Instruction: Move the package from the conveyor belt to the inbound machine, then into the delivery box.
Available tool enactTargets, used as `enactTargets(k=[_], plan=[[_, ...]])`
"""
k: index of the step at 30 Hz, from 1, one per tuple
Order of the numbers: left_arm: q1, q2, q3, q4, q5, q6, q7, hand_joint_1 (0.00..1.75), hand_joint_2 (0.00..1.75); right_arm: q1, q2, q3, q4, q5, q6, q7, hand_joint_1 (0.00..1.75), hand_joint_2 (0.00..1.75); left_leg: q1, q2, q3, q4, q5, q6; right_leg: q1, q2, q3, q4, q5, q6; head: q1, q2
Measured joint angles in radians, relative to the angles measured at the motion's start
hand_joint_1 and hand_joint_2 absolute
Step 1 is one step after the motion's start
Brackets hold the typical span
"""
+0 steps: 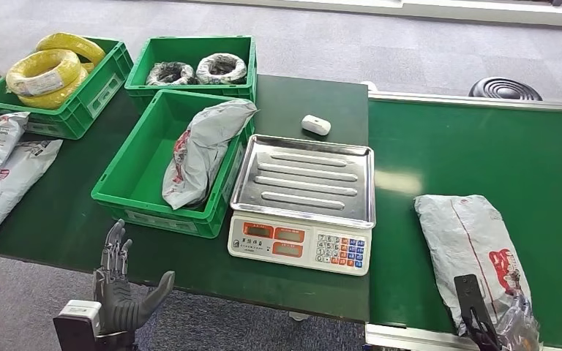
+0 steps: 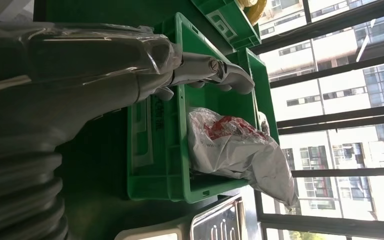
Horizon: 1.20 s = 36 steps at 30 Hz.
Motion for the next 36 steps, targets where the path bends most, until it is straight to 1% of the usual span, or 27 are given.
enactTargets(k=[5,12,14,16,19,22,23,27,29,31,32,34,36], plan=[[0.0,0.008,-0.015,0.0,0.0,0.026,0.01,0.0,1.75,-0.035,-0.036,0.0,0.057,-0.039,0.037,0.002,1.75,1.75,0.0,0.0,0.001,0.0,0.0,0.0,0.0,0.0,0.001,0.0,0.0,0.0,0.0,0.0],[-0.011,0.019,-0.033,0.0,-0.001,0.041,0.015,0.0,1.75,-0.089,-0.087,0.026,0.069,-0.13,0.108,0.01,1.75,1.75,0.0,0.001,0.001,0.0,0.0,0.0,0.0,0.0,0.001,0.0,0.0,0.0,0.0,0.0],[-0.014,0.02,-0.037,-0.001,-0.006,0.041,0.018,0.0,1.75,-0.103,-0.095,0.039,0.069,-0.172,0.11,-0.011,1.75,1.75,0.0,0.001,0.001,0.0,0.0,0.0,0.0,0.0,0.001,0.0,0.001,0.0,0.0,0.0],[-0.016,0.02,-0.038,-0.003,-0.013,0.038,0.019,0.0,1.75,-0.114,-0.1,0.048,0.058,-0.248,0.086,-0.08,1.75,1.75,0.0,0.0,0.001,0.0,0.0,0.0,0.0,0.0,0.001,0.0,0.001,0.0,0.0,0.0],[-0.024,0.02,-0.039,-0.008,-0.021,0.028,0.011,0.0,1.75,-0.137,-0.101,0.058,-0.002,-0.397,0.03,-0.215,1.75,1.75,0.0,0.0,0.0,0.0,0.001,0.0,0.0,0.0,0.001,0.0,0.001,0.0,0.0,0.0],[-0.047,0.019,-0.042,-0.008,-0.025,0.014,-0.01,0.0,1.75,-0.185,-0.1,0.062,-0.085,-0.544,-0.052,-0.352,1.75,1.75,0.0,0.0,0.0,0.0,0.001,0.001,0.0,0.0,0.0,0.0,0.001,0.0,0.0,0.0],[-0.057,0.018,-0.043,-0.007,-0.027,0.01,-0.016,0.0,1.75,-0.206,-0.099,0.064,-0.113,-0.579,-0.078,-0.387,1.75,1.75,0.0,0.0,0.001,0.0,0.002,0.001,0.0,0.0,0.0,0.0,0.001,0.0,0.0,0.0],[-0.088,0.016,-0.045,-0.005,-0.031,0.001,-0.027,0.0,1.75,-0.27,-0.098,0.078,-0.201,-0.635,-0.127,-0.442,1.75,1.75,0.0,0.0,0.001,0.001,0.002,0.001,0.0,0.0,0.001,0.0,0.001,0.0,0.0,0.0],[-0.102,0.016,-0.046,-0.002,-0.033,-0.003,-0.038,0.0,1.75,-0.285,-0.094,0.093,-0.233,-0.631,-0.147,-0.498,1.75,1.75,0.0,0.0,0.0,0.001,0.002,0.001,0.0,-0.001,0.001,0.0,0.002,0.0,0.0,0.0],[-0.128,0.016,-0.046,0.002,-0.023,-0.013,-0.055,0.0,1.75,-0.31,-0.089,0.135,-0.263,-0.538,-0.131,-0.526,1.75,1.75,0.0,0.001,-0.001,0.001,0.002,0.001,0.0,0.0,0.001,0.001,0.002,0.0,0.0,0.0],[-0.146,0.016,-0.046,0.005,-0.014,-0.019,-0.063,0.0,1.75,-0.329,-0.087,0.169,-0.274,-0.464,-0.1,-0.516,1.75,1.75,0.0,0.003,-0.001,0.0,0.002,0.001,0.0,0.002,0.001,0.001,0.003,-0.001,0.0,0.0],[-0.183,0.016,-0.046,0.01,0.007,-0.033,-0.071,0.0,1.75,-0.373,-0.087,0.258,-0.281,-0.3,0.008,-0.462,1.75,1.75,0.0,0.006,0.001,0.0,0.003,0.001,0.001,0.004,0.001,0.001,0.003,-0.001,0.0,0.0],[-0.212,0.013,-0.045,0.014,0.019,-0.046,-0.075,0.0,1.75,-0.426,-0.086,0.359,-0.25,-0.171,0.153,-0.407,1.75,1.75,0.001,0.006,0.001,0.0,0.004,0.0,0.001,0.004,0.0,0.001,0.004,-0.001,0.0,0.0]])
